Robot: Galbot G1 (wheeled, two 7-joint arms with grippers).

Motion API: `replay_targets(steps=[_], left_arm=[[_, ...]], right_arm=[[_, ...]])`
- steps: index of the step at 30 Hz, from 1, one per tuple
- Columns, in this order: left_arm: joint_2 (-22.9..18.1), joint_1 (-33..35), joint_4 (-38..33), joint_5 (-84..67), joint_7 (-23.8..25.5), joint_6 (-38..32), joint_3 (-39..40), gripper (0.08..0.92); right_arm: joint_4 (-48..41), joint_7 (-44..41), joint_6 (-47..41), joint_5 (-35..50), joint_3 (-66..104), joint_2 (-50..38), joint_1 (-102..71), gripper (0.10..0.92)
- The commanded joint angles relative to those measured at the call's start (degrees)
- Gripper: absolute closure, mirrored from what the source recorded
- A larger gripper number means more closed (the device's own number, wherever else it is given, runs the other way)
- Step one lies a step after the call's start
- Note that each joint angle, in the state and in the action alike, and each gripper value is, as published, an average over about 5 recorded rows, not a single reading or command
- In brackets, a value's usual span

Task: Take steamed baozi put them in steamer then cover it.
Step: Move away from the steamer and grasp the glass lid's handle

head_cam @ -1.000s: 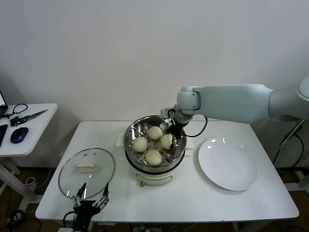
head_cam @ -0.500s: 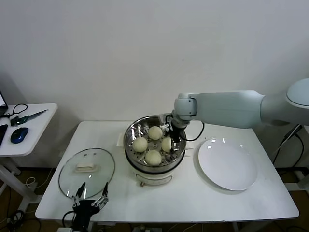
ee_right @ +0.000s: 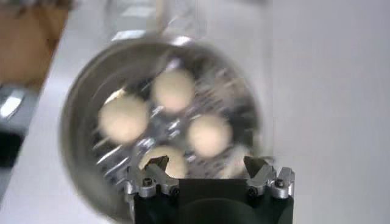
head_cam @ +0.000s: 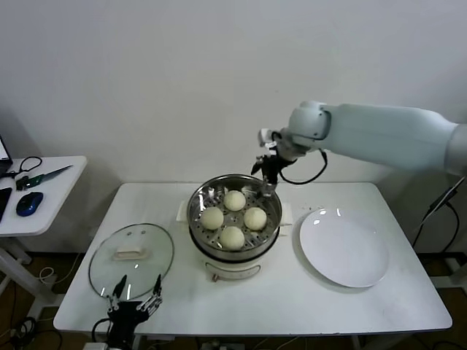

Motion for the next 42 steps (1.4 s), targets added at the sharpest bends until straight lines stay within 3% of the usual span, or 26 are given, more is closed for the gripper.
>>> replay_targets(steps=[1,10,14,18,29,37,42], left_arm=[[0.2,0.0,-0.4,-0.3,-2.5,-0.8,0.1,0.177],[2.5,-1.9,-0.2,-0.1,-3.5,0.0,-0.3,0.177],[3.2,-2.9,0.1,1.0,-3.5,0.1,-0.3,0.177],[3.9,-3.4,0.4,3.0,-3.8,0.0,-0.4,0.177],[6.3,-3.2,1.7,6.5,-5.6,-2.8,-1.6,0.177],[7.0,-3.4,2.3,10.5,-7.8,-5.2,-2.0,0.177],[8.6,-3.7,3.2,20.9,-11.9,-6.2,-2.3,0.177]], right_arm=[[6.7,31.3,-1.1,0.6,43.5,-22.3,-27.8,0.203],[17.4,33.7,10.1,-6.4,80.6,-37.5,-71.6,0.203],[18.7,31.6,15.5,-14.5,110.0,-32.8,-103.3,0.203],[18.5,29.1,23.4,-17.4,123.0,-23.9,-119.7,0.203],[16.9,26.9,40.6,-21.2,125.4,-3.2,-133.1,0.203],[15.1,27.3,48.6,-24.7,122.9,5.4,-135.5,0.203],[14.5,28.0,49.4,-25.9,121.7,8.6,-136.6,0.203]])
